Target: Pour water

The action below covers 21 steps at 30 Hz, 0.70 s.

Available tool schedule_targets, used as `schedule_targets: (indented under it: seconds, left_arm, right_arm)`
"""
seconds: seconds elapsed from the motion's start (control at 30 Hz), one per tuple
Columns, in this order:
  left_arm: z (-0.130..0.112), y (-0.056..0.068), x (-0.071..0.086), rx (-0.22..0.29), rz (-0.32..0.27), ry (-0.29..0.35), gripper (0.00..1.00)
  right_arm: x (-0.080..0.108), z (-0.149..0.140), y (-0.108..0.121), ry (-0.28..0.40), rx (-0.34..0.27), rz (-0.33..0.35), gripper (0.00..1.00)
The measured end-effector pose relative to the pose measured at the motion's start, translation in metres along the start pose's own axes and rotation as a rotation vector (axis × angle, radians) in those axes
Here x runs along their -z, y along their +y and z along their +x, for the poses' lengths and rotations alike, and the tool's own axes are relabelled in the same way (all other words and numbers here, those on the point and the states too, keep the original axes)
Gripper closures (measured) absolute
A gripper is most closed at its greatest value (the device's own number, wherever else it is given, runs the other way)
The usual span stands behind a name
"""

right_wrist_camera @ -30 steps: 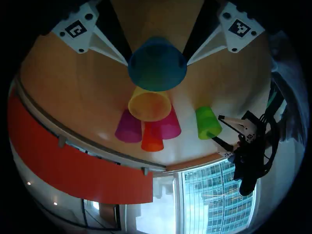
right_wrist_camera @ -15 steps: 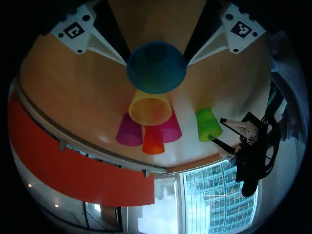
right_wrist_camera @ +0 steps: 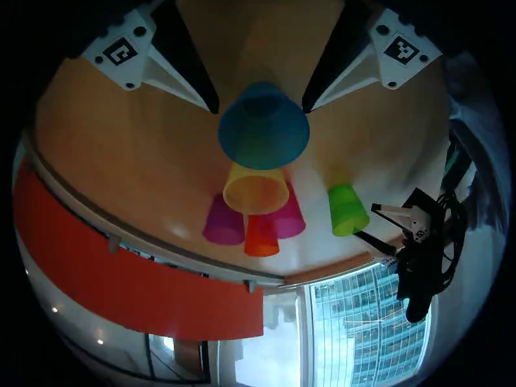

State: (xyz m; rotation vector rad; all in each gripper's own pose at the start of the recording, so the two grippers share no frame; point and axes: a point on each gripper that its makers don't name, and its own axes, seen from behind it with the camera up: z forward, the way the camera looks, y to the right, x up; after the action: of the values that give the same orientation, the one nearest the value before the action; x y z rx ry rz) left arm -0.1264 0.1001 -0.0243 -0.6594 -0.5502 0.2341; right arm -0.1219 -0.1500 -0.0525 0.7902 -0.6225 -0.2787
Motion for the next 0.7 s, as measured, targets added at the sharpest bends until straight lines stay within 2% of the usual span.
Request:
schedule_targets:
  seconds: [0.37, 0.7]
  left_arm:
    - [-0.001, -0.002, 0.022, 0.018, 0.036, 0.038, 0.01]
    - [0.011, -0.004, 0.042, 0.041, 0.081, 0.105, 0.01]
  right_arm:
    - [0.025, -0.012, 0.001, 0.038, -0.036, -0.054, 0.00]
    - [0.045, -0.004, 0.002, 0.109, -0.083, -0.103, 0.00]
